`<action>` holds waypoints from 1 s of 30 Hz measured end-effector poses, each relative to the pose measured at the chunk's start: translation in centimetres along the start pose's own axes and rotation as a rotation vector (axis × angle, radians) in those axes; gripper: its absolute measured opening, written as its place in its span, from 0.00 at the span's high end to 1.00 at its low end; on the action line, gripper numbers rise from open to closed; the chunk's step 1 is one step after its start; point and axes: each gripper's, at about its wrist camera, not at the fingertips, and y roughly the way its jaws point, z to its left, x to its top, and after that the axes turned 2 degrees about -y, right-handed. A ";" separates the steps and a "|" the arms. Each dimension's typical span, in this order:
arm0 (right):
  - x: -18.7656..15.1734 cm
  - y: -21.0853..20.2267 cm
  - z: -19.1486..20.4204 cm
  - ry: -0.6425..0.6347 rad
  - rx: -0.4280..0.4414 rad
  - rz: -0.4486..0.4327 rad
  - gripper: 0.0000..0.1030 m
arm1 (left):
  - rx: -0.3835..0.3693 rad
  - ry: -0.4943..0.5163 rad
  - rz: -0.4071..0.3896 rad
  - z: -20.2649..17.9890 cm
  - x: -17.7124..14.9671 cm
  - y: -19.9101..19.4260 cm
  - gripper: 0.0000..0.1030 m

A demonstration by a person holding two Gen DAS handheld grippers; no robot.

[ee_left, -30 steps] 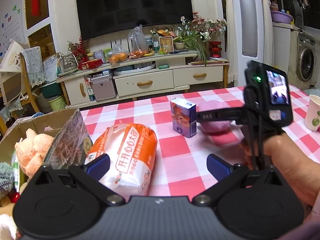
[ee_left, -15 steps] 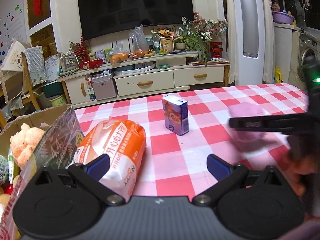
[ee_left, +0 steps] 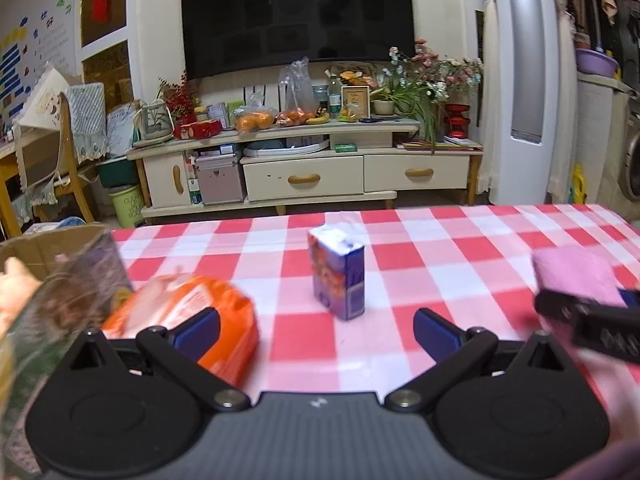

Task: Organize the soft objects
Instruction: 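Close the right tool on the pink knitted hat while the left reaches the blue carton, then grasp the blue carton with the left tool and carry it over the box while the right carries the hat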

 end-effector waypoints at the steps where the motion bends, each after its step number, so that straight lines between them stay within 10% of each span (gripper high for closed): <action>1: 0.1 -0.1 0.0 -0.007 -0.005 -0.004 0.30 | 0.006 -0.005 0.006 -0.3 0.2 0.8 0.01; 14: 0.6 0.2 -1.4 0.026 0.028 0.000 0.30 | 0.084 -0.139 0.110 -1.7 1.4 8.7 0.22; 21: 0.6 0.5 -1.4 0.044 0.050 0.023 0.30 | 0.064 -0.158 0.157 -1.2 1.8 10.0 0.74; 30: 0.6 0.9 -1.6 0.043 0.053 0.060 0.30 | 0.019 -0.102 0.154 -1.7 0.9 7.6 0.78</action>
